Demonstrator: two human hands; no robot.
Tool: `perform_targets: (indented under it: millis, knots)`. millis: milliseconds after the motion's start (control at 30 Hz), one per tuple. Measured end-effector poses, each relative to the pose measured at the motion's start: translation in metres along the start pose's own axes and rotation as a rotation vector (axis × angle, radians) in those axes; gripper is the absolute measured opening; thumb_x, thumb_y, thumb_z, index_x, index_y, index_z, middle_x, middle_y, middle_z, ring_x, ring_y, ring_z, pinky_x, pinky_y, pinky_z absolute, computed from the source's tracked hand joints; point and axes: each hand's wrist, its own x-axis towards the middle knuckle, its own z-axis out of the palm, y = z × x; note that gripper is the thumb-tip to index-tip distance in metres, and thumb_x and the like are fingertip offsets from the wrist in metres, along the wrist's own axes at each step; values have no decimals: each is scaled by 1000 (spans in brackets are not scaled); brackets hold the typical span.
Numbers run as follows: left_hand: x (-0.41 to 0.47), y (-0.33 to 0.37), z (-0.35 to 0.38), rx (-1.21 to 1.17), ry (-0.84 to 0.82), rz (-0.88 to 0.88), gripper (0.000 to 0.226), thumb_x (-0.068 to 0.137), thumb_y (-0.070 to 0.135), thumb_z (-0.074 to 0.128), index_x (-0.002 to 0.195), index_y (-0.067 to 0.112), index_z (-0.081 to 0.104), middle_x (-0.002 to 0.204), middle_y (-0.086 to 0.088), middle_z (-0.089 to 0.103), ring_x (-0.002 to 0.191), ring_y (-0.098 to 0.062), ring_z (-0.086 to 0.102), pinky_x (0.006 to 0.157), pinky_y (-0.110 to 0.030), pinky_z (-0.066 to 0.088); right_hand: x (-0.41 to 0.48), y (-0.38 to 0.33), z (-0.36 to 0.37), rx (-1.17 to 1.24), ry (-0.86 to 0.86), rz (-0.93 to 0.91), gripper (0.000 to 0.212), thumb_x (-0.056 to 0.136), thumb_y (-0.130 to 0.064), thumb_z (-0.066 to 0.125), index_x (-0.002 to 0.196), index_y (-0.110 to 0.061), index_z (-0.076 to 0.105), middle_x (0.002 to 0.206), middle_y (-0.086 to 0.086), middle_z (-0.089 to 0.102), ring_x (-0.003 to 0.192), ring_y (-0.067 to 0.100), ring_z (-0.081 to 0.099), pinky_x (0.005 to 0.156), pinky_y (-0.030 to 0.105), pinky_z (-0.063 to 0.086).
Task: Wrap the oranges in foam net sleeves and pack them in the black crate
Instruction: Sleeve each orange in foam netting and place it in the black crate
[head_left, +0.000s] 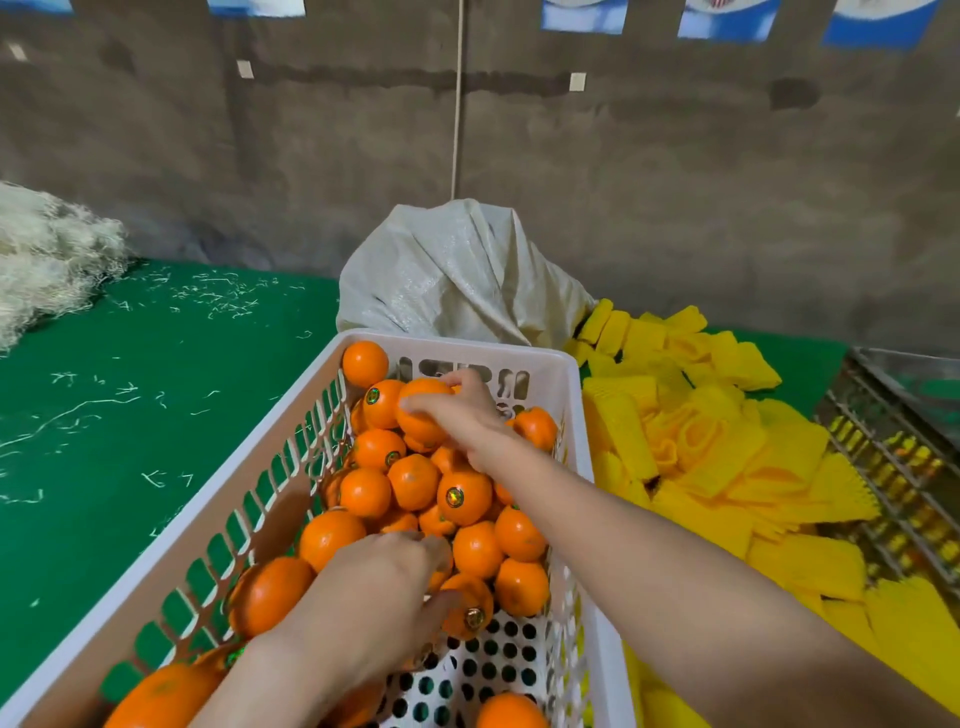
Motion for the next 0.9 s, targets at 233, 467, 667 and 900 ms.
perform_targets:
  millis: [233,467,667,900]
  knots:
    - [-2,7,-12,-265,67,-49,38,83,63,46,111,36,49,89,14,56,73,-5,55,63,-21,46,-101,9,-62,656,-463,271,62,85,-58,47,122,-9,53,81,19,65,51,23,59,47,21,45]
    - [4,70,-43,-821,295,174,75,64,56,72,127,42,36,115,32,54,105,14,54,81,-9,47,-152,32,-101,865,-506,356,69,80,-70,31,80,-6,58,47,8,53,30,13,40,33,13,28]
    - [15,141,-43,-1032,278,222,76,62,52,78,125,44,36,123,22,49,105,8,56,86,-17,50,-180,52,-137,1034,-503,340,64,75,-64,36,66,-9,68,55,5,55,37,15,49,34,12,33]
    - [43,206,-33,-1126,469,137,60,56,42,75,109,44,46,105,21,53,85,7,61,65,-15,52,-188,71,-181,876,-233,265,43,87,-47,37,83,-14,63,62,6,63,43,19,55,41,14,39]
